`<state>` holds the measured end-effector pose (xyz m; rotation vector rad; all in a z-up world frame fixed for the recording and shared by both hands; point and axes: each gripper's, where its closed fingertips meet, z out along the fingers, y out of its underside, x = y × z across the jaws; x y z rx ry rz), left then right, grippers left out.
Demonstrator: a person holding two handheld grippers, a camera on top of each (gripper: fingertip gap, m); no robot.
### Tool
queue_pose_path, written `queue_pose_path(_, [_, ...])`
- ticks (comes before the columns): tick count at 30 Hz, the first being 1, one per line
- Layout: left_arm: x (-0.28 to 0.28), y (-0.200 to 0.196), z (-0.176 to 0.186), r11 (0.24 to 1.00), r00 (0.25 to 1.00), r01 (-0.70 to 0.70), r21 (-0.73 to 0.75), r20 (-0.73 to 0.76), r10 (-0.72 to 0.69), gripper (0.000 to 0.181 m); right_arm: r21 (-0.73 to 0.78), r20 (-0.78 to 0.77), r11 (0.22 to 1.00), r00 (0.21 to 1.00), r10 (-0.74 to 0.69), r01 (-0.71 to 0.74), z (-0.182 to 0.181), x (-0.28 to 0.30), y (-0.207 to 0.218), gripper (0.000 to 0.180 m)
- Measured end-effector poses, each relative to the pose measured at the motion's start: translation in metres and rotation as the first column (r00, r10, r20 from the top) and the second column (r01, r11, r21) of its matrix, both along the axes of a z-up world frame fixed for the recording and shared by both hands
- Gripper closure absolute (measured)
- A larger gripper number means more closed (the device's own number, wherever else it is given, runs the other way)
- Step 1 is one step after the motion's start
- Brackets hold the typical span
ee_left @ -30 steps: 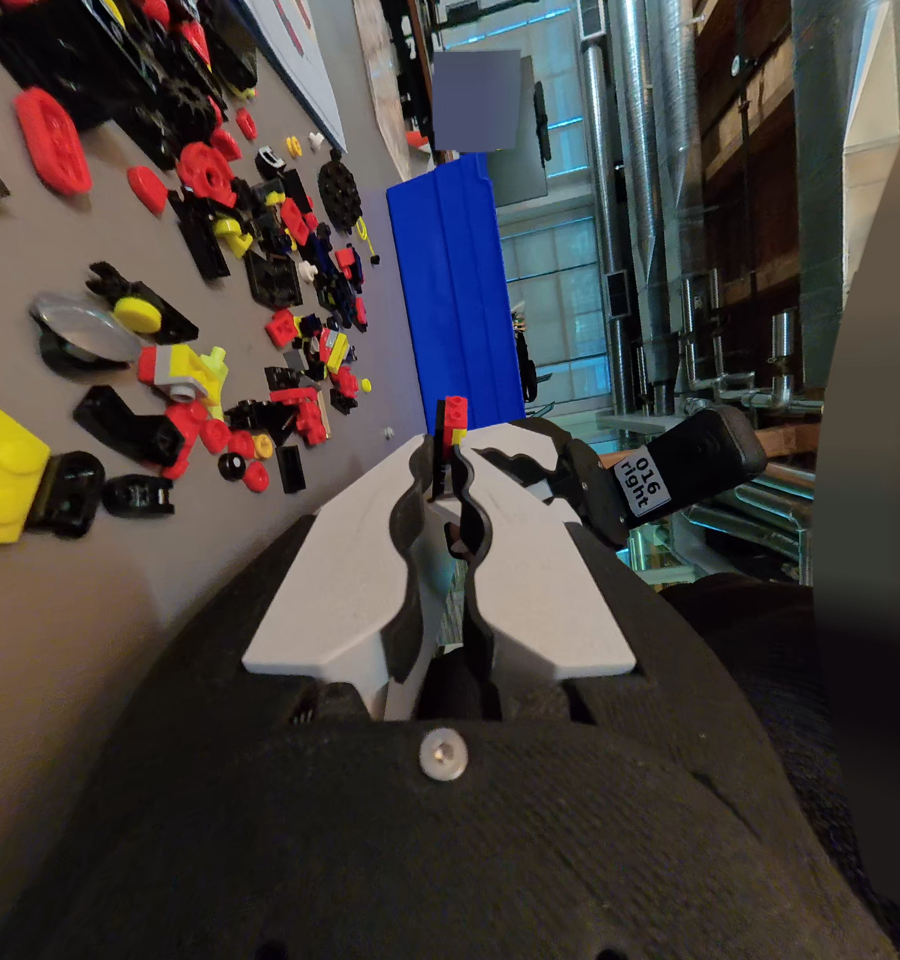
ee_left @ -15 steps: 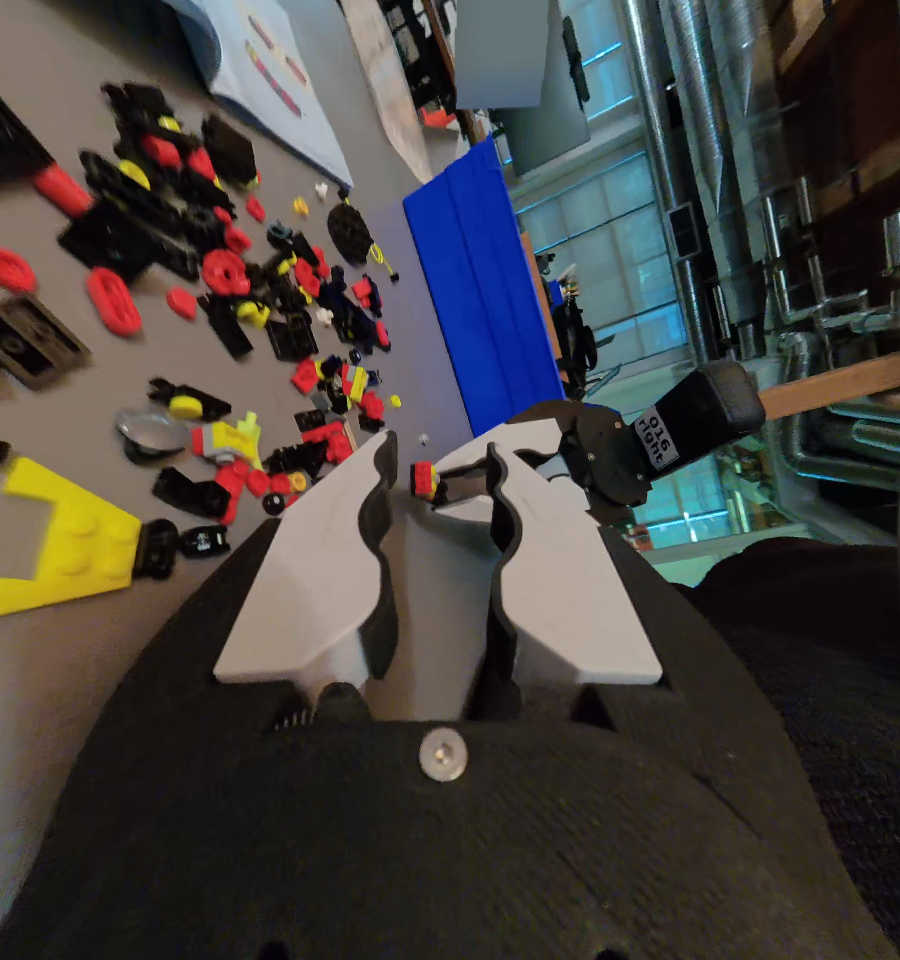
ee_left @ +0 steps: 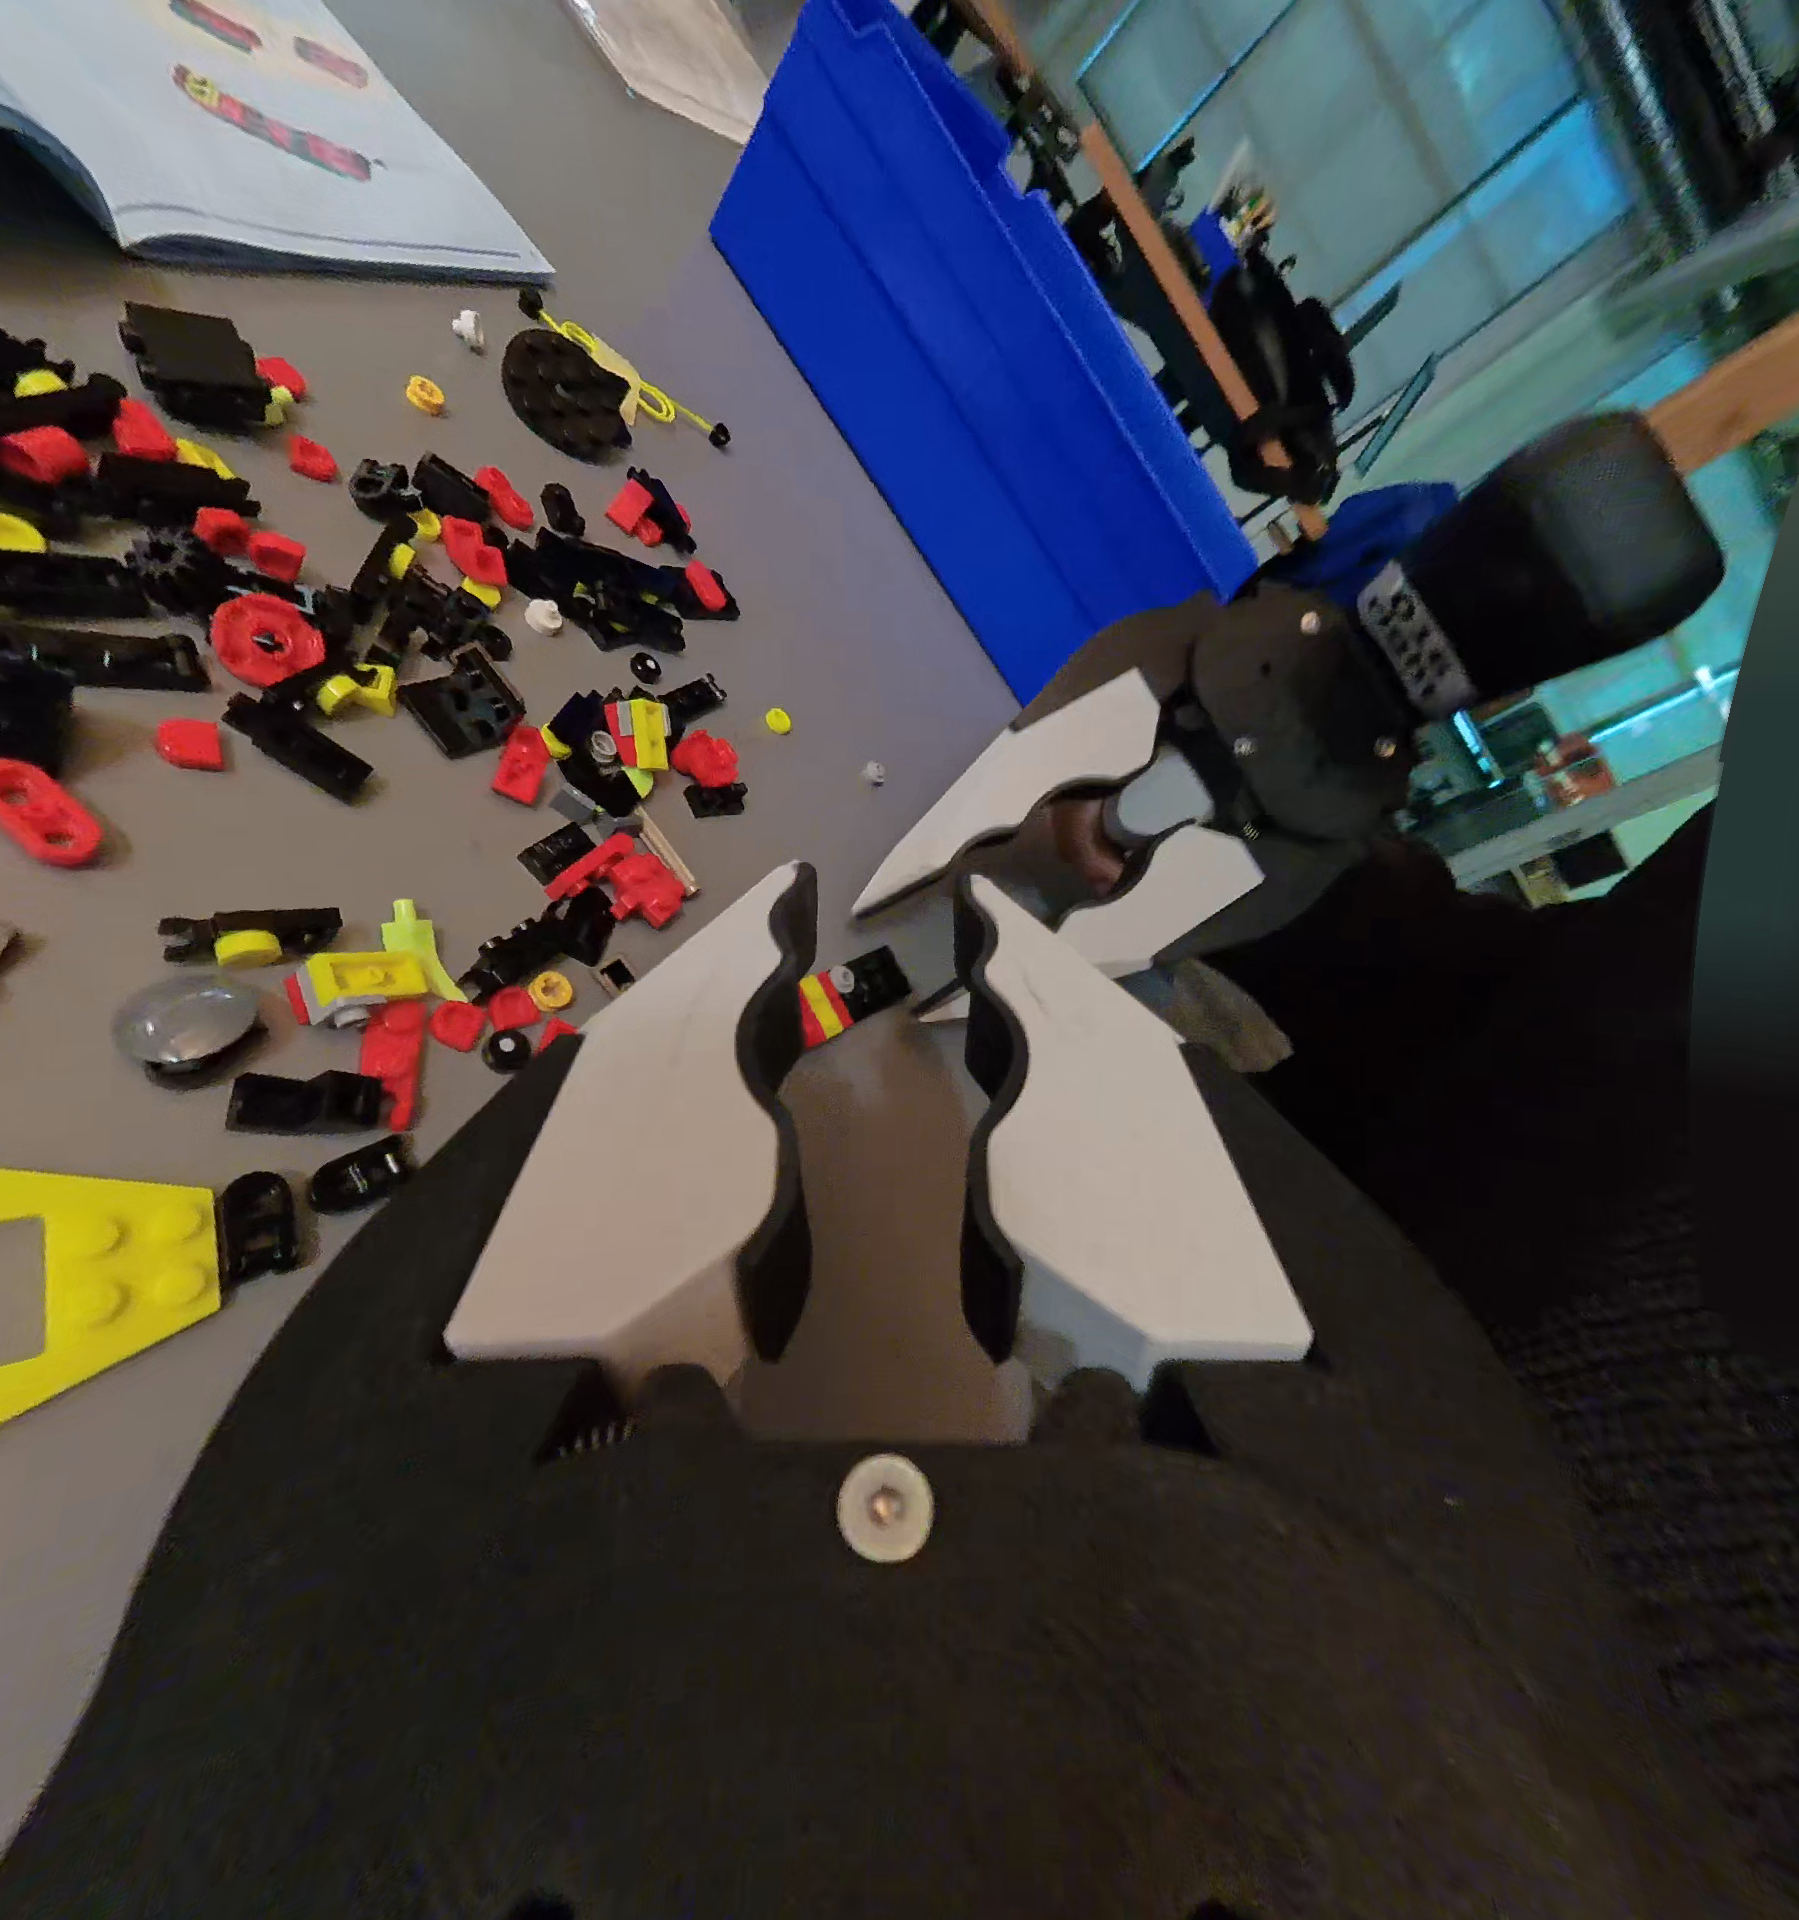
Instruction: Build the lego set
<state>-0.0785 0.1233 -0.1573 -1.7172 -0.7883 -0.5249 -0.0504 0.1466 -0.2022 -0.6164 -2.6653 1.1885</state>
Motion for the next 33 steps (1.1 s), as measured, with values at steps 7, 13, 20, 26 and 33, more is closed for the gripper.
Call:
queue_pose_path(7, [0.0,0.0,-0.004,1.0,0.999,0.003,0.001,0.047,-0.003,0.156,-0.054,-0.04,0.988,0.988,-0.147,0.145,0.017,-0.024,0.023,0.148])
queue_pose_path(13, [0.006,0.003,-0.014,0.997,0.999,0.037,-0.061,0.037,-0.035,0.154,-0.002,-0.037,0.896,0.895,-0.445,0.445,0.023,-0.038,0.092,0.157])
queue_pose_path(20, [0.015,0.008,-0.02,0.993,0.995,0.088,-0.083,0.056,-0.084,0.153,0.114,0.024,0.922,0.927,-0.375,0.37,-0.004,-0.026,0.089,0.168])
queue_pose_path(26, [0.015,0.006,-0.026,0.988,0.995,0.089,-0.123,0.051,-0.083,0.152,0.134,0.042,0.928,0.933,-0.357,0.348,-0.01,-0.024,0.083,0.168])
queue_pose_path(33, [0.021,0.007,-0.035,0.978,0.992,0.12,-0.171,0.059,-0.111,0.15,0.166,0.029,0.922,0.932,-0.36,0.351,-0.014,-0.025,0.085,0.175])
